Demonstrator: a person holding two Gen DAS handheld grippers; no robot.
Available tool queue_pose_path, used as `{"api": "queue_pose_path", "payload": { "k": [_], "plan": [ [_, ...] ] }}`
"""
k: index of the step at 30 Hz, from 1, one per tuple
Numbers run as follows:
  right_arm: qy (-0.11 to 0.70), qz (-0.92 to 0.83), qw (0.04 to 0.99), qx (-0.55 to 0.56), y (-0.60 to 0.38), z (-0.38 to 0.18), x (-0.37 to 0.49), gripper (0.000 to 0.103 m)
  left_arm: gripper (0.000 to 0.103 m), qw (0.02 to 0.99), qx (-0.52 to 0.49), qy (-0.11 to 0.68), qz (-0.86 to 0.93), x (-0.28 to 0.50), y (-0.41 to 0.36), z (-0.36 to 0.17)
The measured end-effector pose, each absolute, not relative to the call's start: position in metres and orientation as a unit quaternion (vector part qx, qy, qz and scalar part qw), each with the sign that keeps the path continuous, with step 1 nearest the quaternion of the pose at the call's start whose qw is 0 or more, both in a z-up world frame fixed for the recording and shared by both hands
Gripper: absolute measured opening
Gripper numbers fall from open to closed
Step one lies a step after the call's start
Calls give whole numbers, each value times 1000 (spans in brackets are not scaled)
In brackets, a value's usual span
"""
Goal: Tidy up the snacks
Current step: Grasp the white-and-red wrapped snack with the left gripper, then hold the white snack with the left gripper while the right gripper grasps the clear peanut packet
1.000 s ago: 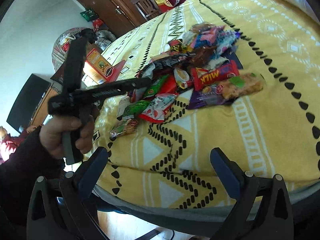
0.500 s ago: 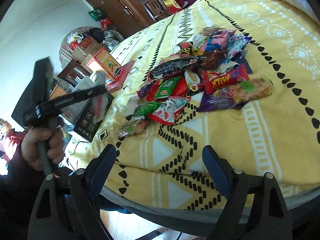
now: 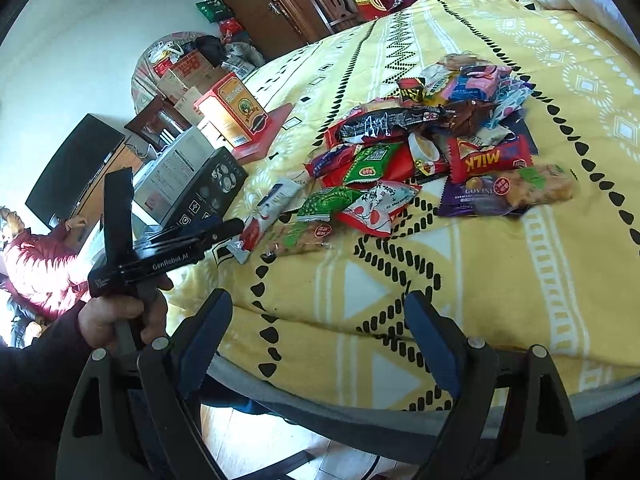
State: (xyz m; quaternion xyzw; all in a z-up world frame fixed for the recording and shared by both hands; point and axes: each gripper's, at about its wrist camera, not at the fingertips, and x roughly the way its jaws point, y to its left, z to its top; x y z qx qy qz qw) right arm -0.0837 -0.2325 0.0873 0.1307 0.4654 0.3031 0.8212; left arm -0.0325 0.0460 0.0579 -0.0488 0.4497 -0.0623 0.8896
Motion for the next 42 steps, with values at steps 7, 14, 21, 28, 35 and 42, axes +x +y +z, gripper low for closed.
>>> {"api": "queue_pose_path", "payload": {
  "k": [7, 14, 21, 28, 35, 42],
  "plan": [
    [469, 310, 817, 127, -226, 85, -80, 90, 39, 873, -19, 481, -83, -15, 25, 32],
    [469, 361, 805, 52, -192, 86, -71, 90, 32, 878, -46, 474, -59, -33, 37, 46],
    [470, 405, 776, -109, -133, 64, -24, 90, 31, 881, -73, 464, -65, -61, 45, 68],
    [477, 407, 767, -138, -110, 38, -5, 83, 31, 879, -78, 466, -61, -64, 47, 70],
    [518, 310, 797, 18, -145, 44, -38, 63, 31, 878, -89, 468, -49, -61, 50, 62],
    [490, 337, 804, -18, -146, 67, -48, 79, 32, 865, -104, 488, -48, -59, 59, 43]
  ]
}}
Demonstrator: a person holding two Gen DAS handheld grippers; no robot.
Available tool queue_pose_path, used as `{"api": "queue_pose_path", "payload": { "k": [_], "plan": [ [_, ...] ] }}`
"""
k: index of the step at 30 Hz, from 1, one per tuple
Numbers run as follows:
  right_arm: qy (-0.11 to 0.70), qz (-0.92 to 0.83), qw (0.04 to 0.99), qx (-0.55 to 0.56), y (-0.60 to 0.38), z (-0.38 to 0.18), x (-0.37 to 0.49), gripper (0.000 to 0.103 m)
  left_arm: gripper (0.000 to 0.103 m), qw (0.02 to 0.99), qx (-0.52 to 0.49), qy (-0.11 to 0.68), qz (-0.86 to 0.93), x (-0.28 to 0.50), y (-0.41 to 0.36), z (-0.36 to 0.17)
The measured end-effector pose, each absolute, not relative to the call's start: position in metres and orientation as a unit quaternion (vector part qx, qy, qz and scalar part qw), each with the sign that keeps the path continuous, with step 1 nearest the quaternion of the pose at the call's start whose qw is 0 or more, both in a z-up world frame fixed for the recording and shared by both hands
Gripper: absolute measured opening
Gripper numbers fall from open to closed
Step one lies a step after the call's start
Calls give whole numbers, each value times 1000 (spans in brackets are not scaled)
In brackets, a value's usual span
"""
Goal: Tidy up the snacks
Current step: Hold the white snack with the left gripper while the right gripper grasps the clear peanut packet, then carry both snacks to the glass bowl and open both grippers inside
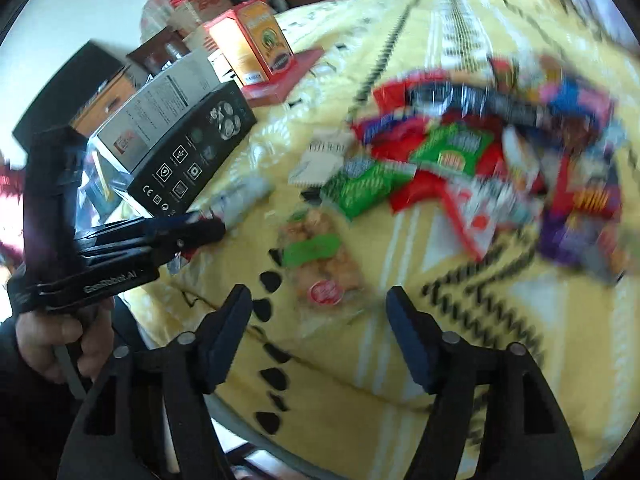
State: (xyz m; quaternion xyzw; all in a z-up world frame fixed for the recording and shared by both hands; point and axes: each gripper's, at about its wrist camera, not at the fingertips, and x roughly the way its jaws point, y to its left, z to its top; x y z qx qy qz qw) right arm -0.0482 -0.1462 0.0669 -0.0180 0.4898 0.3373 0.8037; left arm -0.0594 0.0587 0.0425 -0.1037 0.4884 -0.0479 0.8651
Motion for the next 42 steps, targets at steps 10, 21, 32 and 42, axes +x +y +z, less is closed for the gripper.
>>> {"api": "queue_pose_path", "payload": {
  "k": [10, 21, 32, 42],
  "plan": [
    [495, 365, 784, -80, -113, 41, -31, 56, 34, 870, -91, 482, -48, -53, 56, 27],
    [445, 328, 833, 2, -154, 88, -50, 38, 29, 906, -69, 415, -52, -69, 50, 93],
    [333, 323, 885, -17, -126, 199, -44, 38, 29, 942, -84, 325, -3, -91, 107, 183],
    [272, 431, 860, -34, 8, 283, -40, 38, 29, 942, -135, 270, 149, -136, 249, 229]
  ]
}}
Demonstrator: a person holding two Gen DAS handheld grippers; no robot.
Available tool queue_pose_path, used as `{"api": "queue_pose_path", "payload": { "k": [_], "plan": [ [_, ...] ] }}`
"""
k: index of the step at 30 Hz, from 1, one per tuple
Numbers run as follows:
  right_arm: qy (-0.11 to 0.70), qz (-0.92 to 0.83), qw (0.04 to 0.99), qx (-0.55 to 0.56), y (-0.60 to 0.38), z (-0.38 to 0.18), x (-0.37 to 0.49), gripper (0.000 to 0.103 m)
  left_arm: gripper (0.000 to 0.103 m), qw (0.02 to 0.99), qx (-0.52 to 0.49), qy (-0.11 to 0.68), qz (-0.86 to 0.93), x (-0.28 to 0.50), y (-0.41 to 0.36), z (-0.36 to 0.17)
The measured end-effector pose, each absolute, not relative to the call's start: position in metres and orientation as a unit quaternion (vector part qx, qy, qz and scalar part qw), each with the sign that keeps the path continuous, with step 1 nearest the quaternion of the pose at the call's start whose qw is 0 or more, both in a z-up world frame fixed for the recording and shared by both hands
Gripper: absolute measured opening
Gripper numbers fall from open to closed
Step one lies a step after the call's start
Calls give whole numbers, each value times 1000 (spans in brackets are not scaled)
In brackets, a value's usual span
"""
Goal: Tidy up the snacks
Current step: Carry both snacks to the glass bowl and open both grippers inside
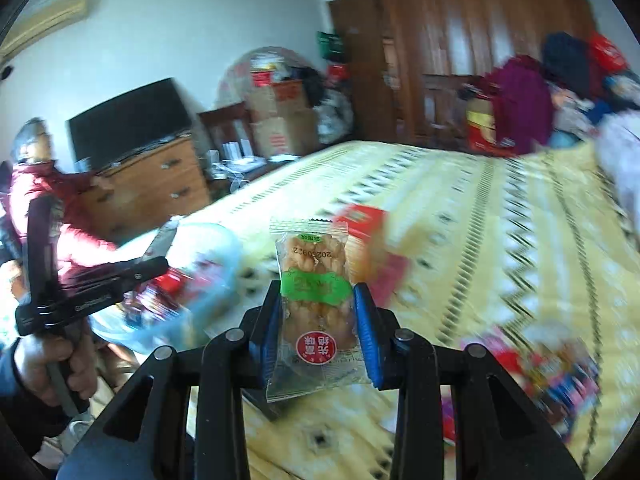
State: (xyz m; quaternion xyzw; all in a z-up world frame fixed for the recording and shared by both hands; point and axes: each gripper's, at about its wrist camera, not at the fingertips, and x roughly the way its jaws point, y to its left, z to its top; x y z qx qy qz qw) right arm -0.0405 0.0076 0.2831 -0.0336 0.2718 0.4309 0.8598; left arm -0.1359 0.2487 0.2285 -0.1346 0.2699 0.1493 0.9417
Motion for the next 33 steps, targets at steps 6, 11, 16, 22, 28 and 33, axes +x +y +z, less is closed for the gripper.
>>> {"api": "queue_pose_path", "payload": {
  "k": [6, 11, 16, 22, 28, 33],
  "plan": [
    [278, 507, 816, -29, 106, 298, -50, 38, 29, 910, -193, 279, 240, -164, 323, 211],
    [305, 548, 778, -37, 180, 287, -61, 38, 29, 888, -222, 300, 267, -180, 354, 187],
    [327, 570, 752, -54, 238, 270, -71, 38, 29, 878, -246, 309, 271, -185, 365, 175],
    [342, 578, 738, -62, 267, 252, -69, 38, 29, 875, -255, 313, 267, -188, 379, 173],
    [355, 585, 726, -71, 284, 241, -72, 38, 30, 870, -261, 325, 264, -190, 389, 164],
    [370, 580, 720, -90, 293, 232, -77, 58, 42, 864, -273, 327, 269, -194, 399, 159]
  ]
}}
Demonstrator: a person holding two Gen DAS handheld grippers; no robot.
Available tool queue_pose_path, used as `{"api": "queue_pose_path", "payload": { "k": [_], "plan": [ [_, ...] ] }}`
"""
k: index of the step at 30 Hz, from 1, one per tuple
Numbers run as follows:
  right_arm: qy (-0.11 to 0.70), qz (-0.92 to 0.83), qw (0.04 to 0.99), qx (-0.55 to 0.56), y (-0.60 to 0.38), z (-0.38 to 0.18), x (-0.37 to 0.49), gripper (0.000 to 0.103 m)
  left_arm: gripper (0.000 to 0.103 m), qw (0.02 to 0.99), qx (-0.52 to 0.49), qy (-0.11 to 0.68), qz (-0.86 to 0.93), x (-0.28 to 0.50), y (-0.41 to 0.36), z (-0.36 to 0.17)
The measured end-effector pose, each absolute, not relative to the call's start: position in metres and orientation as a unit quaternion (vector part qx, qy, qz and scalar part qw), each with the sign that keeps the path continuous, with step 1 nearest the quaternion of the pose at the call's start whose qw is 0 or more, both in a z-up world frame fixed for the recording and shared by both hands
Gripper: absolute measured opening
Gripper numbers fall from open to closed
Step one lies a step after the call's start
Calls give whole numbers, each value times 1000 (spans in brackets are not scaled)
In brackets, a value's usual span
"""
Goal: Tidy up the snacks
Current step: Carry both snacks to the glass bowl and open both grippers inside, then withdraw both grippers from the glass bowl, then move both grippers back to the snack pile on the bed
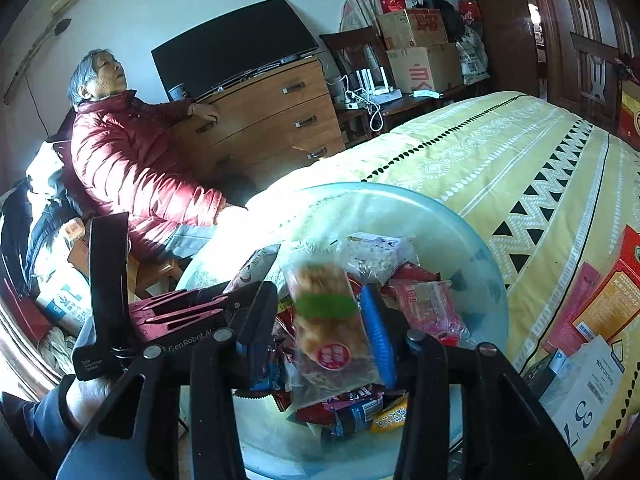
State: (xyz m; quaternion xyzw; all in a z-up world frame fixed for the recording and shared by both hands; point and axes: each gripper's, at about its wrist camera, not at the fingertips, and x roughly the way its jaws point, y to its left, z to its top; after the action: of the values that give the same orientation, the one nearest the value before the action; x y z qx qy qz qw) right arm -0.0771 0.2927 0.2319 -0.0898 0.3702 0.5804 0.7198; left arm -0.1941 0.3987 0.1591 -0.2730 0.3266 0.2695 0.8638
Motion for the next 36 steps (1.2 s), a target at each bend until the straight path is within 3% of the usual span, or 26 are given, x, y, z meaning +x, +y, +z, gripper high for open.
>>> {"api": "queue_pose_path", "payload": {
  "k": [4, 6, 8, 10, 14, 21, 28, 36],
  "plan": [
    [371, 568, 730, -83, 282, 236, -80, 66, 65, 865, -269, 316, 280, -198, 398, 165],
    [371, 559, 737, -83, 273, 242, -84, 76, 70, 866, -263, 314, 288, -198, 397, 167],
    [347, 548, 757, -81, 253, 252, -92, 97, 71, 867, -258, 312, 290, -198, 395, 169],
    [322, 542, 772, -80, 232, 262, -102, 103, 74, 867, -254, 313, 292, -197, 395, 169],
    [312, 534, 781, -88, 188, 269, -113, 103, 75, 866, -256, 309, 297, -200, 393, 171],
    [373, 452, 809, -58, 84, 240, -92, 103, 79, 878, -235, 298, 294, -195, 368, 186],
    [424, 378, 820, 65, -40, 194, -74, 103, 80, 905, -185, 290, 249, -170, 311, 213],
    [443, 364, 815, 77, -93, 169, -77, 103, 85, 932, -127, 291, 178, -144, 224, 230]
  ]
}}
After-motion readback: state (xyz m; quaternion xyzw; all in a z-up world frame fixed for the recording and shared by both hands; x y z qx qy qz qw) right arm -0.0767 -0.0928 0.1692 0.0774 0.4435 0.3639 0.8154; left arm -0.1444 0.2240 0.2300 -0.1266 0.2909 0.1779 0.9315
